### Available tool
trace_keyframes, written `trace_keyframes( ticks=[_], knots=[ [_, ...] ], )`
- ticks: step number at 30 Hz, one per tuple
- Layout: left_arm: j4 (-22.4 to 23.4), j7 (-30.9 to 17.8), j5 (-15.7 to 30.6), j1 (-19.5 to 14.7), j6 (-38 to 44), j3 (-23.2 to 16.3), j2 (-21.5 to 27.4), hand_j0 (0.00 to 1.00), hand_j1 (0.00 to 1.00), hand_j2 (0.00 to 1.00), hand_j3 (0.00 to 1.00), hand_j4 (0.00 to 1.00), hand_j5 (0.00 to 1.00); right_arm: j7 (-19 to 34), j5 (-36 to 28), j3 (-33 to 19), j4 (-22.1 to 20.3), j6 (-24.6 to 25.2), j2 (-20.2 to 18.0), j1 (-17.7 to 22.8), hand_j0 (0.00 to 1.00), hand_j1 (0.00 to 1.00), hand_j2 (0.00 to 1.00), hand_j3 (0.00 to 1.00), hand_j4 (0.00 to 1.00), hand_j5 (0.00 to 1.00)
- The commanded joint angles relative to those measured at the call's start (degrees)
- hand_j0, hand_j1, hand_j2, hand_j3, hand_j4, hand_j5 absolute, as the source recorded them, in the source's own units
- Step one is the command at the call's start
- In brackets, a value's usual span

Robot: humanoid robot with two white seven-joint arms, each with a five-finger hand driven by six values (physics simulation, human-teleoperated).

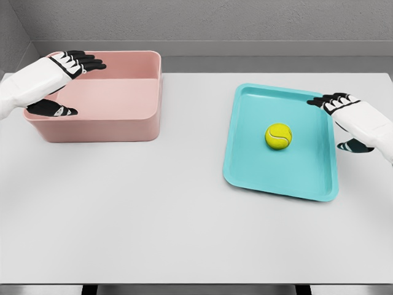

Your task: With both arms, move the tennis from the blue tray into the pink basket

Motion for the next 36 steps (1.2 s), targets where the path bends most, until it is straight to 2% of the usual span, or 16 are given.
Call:
trace_keyframes(
  ticks=[1, 4, 6, 7, 9, 10, 11, 16, 20, 23, 24, 33, 36],
  knots=[
    [0.0, 0.0, 0.4, 0.0, 0.0, 0.0, 0.1, 1.00, 1.00, 1.00, 1.00, 1.00, 1.00, 0.1, 0.0, 0.0, -0.1, 0.0, -0.1, 0.0, 1.00, 1.00, 1.00, 1.00, 1.00, 1.00],
    [0.0, 0.0, 0.4, 0.0, 0.0, 0.0, 0.1, 1.00, 1.00, 1.00, 1.00, 1.00, 1.00, 0.3, -0.2, 0.0, 0.1, 0.7, 0.0, -0.4, 1.00, 1.00, 1.00, 1.00, 1.00, 1.00],
    [0.0, 0.0, 0.3, 0.0, 0.0, 0.0, 0.1, 1.00, 1.00, 1.00, 1.00, 1.00, 1.00, 0.3, -0.5, 1.8, 1.8, 0.9, 0.8, -3.0, 1.00, 1.00, 1.00, 1.00, 1.00, 1.00],
    [0.0, 0.0, -0.1, 0.0, 0.0, 0.0, 0.1, 1.00, 1.00, 1.00, 1.00, 1.00, 1.00, 0.3, -0.5, 3.2, 2.1, 0.9, 1.0, -4.0, 1.00, 1.00, 1.00, 1.00, 1.00, 1.00],
    [0.0, 0.0, -0.2, 0.0, 0.0, 0.0, 0.1, 1.00, 1.00, 1.00, 1.00, 1.00, 1.00, 0.9, -0.5, 10.3, 3.4, 1.0, 2.6, -8.5, 1.00, 1.00, 1.00, 1.00, 1.00, 1.00],
    [-0.1, -0.1, -0.2, 0.0, 0.0, 0.0, 0.1, 1.00, 1.00, 1.00, 1.00, 1.00, 1.00, 4.7, -0.5, 12.8, 3.9, 1.6, 3.2, -10.8, 1.00, 1.00, 1.00, 1.00, 1.00, 1.00],
    [0.0, 0.0, -0.2, 0.0, 0.0, 0.0, 0.1, 1.00, 1.00, 1.00, 1.00, 1.00, 1.00, 9.3, -0.6, 13.1, 3.9, 1.6, 4.2, -12.2, 1.00, 1.00, 1.00, 1.00, 1.00, 1.00],
    [0.0, 0.0, -0.2, 0.0, 0.0, 0.0, 0.1, 1.00, 1.00, 1.00, 1.00, 1.00, 1.00, 19.5, -0.6, 13.8, 3.8, 1.6, 5.8, -15.5, 1.00, 1.00, 1.00, 1.00, 1.00, 1.00],
    [0.1, 0.0, -0.2, 0.0, 0.0, 0.1, 0.1, 1.00, 1.00, 1.00, 1.00, 1.00, 1.00, 24.2, -0.8, 17.6, 4.0, 4.0, 8.1, -20.9, 1.00, 1.00, 1.00, 1.00, 1.00, 1.00],
    [0.3, 0.0, -0.2, 0.0, 0.0, 0.1, 0.1, 1.00, 1.00, 1.00, 1.00, 1.00, 1.00, 24.7, -0.8, 25.1, 8.9, 4.2, 12.1, -26.9, 1.00, 1.00, 1.00, 1.00, 1.00, 1.00],
    [0.3, 0.0, -0.3, -0.1, 0.0, 0.1, 0.1, 1.00, 1.00, 1.00, 1.00, 1.00, 1.00, 24.7, -0.8, 25.9, 10.1, 4.2, 12.6, -27.2, 1.00, 1.00, 1.00, 1.00, 1.00, 1.00],
    [0.5, 0.0, -0.7, -0.2, 0.0, 0.2, 0.1, 1.00, 1.00, 1.00, 1.00, 1.00, 1.00, 24.6, -1.3, 26.1, 10.1, 4.7, 12.6, -27.3, 1.00, 1.00, 1.00, 1.00, 1.00, 1.00],
    [0.5, 0.0, -0.7, -0.2, 0.0, 0.2, 0.2, 1.00, 1.00, 1.00, 1.00, 1.00, 1.00, 24.8, -1.3, 25.9, 10.1, 5.8, 12.6, -29.0, 1.00, 1.00, 1.00, 1.00, 1.00, 1.00]
  ],
)
